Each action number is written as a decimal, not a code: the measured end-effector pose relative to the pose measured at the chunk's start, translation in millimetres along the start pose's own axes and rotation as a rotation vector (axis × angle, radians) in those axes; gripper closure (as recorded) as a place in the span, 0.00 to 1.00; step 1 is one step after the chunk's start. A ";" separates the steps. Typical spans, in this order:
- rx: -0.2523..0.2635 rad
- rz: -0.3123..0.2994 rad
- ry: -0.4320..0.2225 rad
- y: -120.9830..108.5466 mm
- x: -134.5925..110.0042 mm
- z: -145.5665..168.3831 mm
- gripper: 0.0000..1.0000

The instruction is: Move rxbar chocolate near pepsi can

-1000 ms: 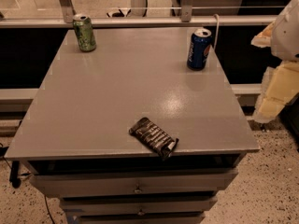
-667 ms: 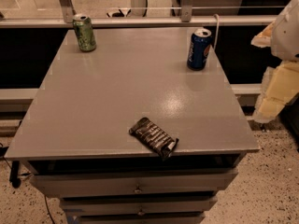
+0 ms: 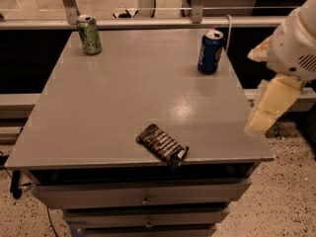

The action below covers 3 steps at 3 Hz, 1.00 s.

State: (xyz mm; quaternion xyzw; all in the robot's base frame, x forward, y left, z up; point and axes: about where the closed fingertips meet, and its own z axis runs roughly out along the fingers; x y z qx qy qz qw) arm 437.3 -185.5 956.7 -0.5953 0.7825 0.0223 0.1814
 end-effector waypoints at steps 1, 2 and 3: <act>-0.062 0.017 -0.064 21.5 -20.9 25.4 0.00; -0.133 0.007 -0.130 57.2 -47.2 59.1 0.00; -0.172 -0.013 -0.177 89.8 -64.5 85.7 0.00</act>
Offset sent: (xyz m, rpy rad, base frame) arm -0.0513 0.1250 -0.0952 0.2426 0.1594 0.1127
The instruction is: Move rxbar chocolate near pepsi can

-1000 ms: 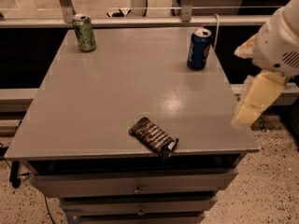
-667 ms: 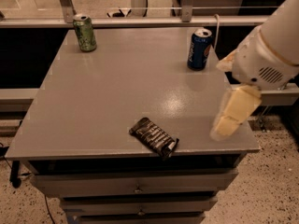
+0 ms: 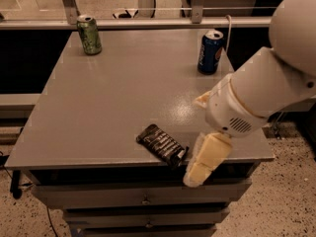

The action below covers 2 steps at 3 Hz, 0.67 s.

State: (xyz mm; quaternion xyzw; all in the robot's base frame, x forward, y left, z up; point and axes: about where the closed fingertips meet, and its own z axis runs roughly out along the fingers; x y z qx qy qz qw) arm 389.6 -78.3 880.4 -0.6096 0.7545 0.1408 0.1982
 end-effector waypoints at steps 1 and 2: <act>0.002 -0.042 -0.027 17.8 -9.3 31.0 0.00; 0.013 -0.077 -0.048 17.6 -16.7 57.2 0.00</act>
Offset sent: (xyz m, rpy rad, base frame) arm 0.0032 0.0657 -0.0701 0.0556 -0.0922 0.0914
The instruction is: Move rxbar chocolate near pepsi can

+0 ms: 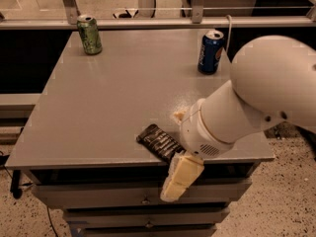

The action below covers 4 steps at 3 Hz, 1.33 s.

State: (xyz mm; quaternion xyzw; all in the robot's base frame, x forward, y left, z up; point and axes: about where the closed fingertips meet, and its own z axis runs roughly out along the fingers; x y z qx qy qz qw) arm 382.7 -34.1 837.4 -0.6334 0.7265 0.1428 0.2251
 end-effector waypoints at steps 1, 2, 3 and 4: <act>0.012 -0.015 -0.009 -9.8 -0.4 18.9 0.00; 0.016 -0.015 -0.013 -17.0 2.3 29.2 0.18; 0.025 -0.014 -0.011 -25.0 5.6 31.3 0.41; 0.035 -0.007 -0.014 -34.4 7.4 25.9 0.64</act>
Offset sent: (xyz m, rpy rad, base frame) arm 0.0327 0.0105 -0.0393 0.0164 -0.0208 0.0005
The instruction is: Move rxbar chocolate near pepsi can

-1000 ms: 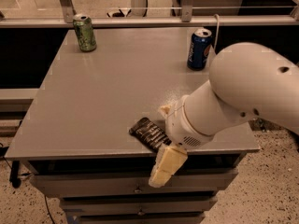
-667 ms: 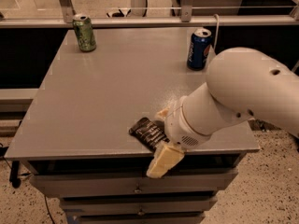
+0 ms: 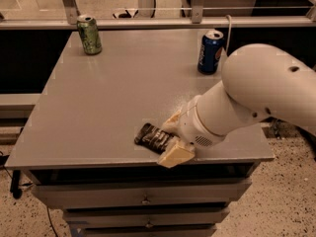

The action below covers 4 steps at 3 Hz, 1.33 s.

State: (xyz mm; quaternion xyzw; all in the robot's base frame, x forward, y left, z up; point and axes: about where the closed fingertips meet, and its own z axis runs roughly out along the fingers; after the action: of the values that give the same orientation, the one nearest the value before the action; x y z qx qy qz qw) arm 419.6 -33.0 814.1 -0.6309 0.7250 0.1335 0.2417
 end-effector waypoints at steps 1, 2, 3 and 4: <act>0.007 0.007 -0.009 -14.7 -6.7 -19.8 0.88; 0.015 0.007 -0.019 -26.4 -17.5 -52.1 1.00; 0.028 -0.003 -0.036 -38.5 -28.8 -75.5 1.00; 0.068 -0.026 -0.078 -58.3 -45.5 -94.1 1.00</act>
Offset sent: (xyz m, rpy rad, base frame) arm 0.0274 -0.0287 0.0983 0.0334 -0.0104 -0.0126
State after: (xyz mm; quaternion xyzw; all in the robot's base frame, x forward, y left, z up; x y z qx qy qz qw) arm 463.5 -51.0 924.0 -0.6259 0.7110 0.1301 0.2928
